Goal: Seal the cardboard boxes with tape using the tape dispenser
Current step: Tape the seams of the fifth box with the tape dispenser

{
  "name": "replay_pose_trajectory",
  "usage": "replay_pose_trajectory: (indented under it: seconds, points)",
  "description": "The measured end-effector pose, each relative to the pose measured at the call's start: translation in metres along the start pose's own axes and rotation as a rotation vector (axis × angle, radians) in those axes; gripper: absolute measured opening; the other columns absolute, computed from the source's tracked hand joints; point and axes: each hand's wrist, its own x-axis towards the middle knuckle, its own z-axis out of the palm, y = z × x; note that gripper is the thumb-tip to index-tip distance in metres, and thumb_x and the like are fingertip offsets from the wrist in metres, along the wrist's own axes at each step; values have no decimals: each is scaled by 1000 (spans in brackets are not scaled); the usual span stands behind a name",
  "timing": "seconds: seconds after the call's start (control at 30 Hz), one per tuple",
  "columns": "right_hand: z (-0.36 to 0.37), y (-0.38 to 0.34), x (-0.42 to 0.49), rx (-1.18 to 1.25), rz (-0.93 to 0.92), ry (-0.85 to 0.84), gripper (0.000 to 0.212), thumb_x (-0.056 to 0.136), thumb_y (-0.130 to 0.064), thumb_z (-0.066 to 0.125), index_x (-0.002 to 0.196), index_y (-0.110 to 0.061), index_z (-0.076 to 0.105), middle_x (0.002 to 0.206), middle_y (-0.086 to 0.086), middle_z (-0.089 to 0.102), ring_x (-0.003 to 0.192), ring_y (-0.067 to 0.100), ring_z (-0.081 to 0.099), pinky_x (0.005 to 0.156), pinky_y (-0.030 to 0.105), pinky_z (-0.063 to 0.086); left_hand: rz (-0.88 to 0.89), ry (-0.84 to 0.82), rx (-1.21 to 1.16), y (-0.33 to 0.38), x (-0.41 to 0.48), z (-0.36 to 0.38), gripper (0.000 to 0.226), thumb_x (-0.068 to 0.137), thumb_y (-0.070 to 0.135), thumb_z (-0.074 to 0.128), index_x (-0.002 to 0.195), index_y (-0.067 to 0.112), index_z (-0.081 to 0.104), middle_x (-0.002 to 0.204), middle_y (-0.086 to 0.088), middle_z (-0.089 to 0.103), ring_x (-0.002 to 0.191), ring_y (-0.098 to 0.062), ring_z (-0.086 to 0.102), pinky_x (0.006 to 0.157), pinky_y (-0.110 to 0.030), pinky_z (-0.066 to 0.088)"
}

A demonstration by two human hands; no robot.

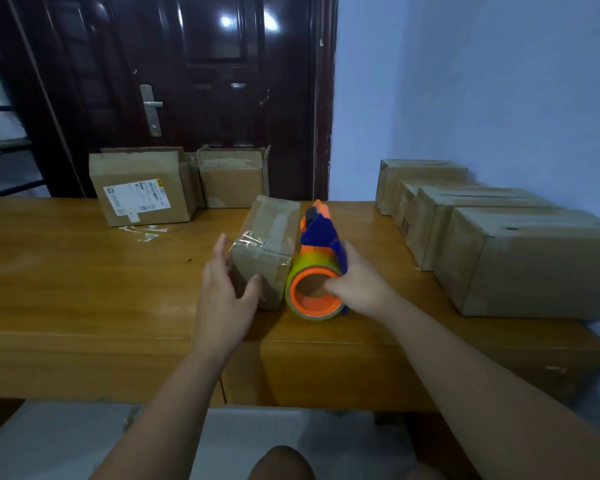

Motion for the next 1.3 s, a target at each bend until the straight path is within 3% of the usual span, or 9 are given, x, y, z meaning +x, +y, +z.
replay_pose_trajectory:
  seconds: [0.13, 0.23, 0.4, 0.53, 0.7, 0.8, 1.0, 1.2, 1.3]
  points:
    - [-1, -9, 3, -21, -57, -28, 44, 81, -8, 66, 112, -31, 44, 99, 0, 63, 85, 20, 64, 69, 33, 53, 2, -8, -1, 0, 6, -8, 93, 83, 27, 69, 148, 41, 3, 152, -3, 29, 134, -19, 35, 104, -45, 39]
    - [-5, -15, 4, -85, -108, -48, 45, 80, -10, 68, 115, -28, 46, 101, 4, 63, 86, 23, 65, 71, 36, 55, 60, -21, 362, 6, 15, -17, 90, 82, 31, 69, 147, 43, 8, 150, -7, 24, 134, -27, 34, 98, -42, 42]
    - [-14, -20, 5, -155, -182, -72, 50, 78, -14, 72, 119, -28, 47, 105, 1, 63, 87, 18, 64, 75, 35, 56, 573, -97, 906, 12, 27, -21, 65, 86, 32, 65, 144, 23, 35, 150, -3, 36, 140, -23, 28, 114, -42, 7]
    - [-29, -20, 5, -124, -214, -73, 70, 76, -28, 80, 132, -36, 39, 116, -3, 63, 96, 14, 65, 88, 41, 55, 616, -114, 877, 13, 32, -22, 45, 85, 23, 66, 128, 12, 56, 125, -10, 61, 115, -30, 57, 109, -45, 26]
    - [-48, -30, -5, 90, -374, -102, 83, 72, -43, 70, 135, -56, 18, 128, -11, 54, 90, -7, 62, 72, 14, 50, 596, -104, 788, 13, 30, -24, 32, 91, 18, 59, 122, 10, 62, 119, -14, 64, 103, -35, 63, 75, -43, 54]
    - [-50, -32, -8, 37, -448, -75, 76, 74, -48, 65, 133, -59, 18, 141, -20, 40, 117, -3, 51, 85, 10, 46, 611, -106, 853, 9, 31, -23, 37, 84, 12, 68, 121, 9, 62, 117, -16, 65, 99, -36, 65, 67, -43, 55]
    - [-60, -11, -6, -446, -445, -47, 75, 81, -53, 63, 135, -62, 11, 119, -8, 54, 92, 4, 53, 73, 4, 37, 583, -147, 900, 13, 32, -25, 50, 82, 11, 70, 130, 11, 54, 127, -16, 59, 107, -36, 62, 76, -44, 54]
    - [-74, -9, -9, -33, -419, -25, 69, 80, -41, 64, 136, -53, 25, 125, -24, 49, 100, -13, 54, 81, 7, 42, 650, -175, 903, 16, 32, -28, 49, 71, 3, 77, 118, 4, 62, 112, -22, 66, 91, -39, 67, 62, -46, 56]
    - [-80, -7, -11, -216, -391, -34, 72, 78, -44, 67, 133, -60, 24, 124, -21, 52, 103, -3, 56, 85, 11, 41, 654, -173, 904, 14, 33, -28, 51, 71, 1, 77, 120, 3, 61, 113, -22, 65, 94, -39, 67, 67, -47, 56]
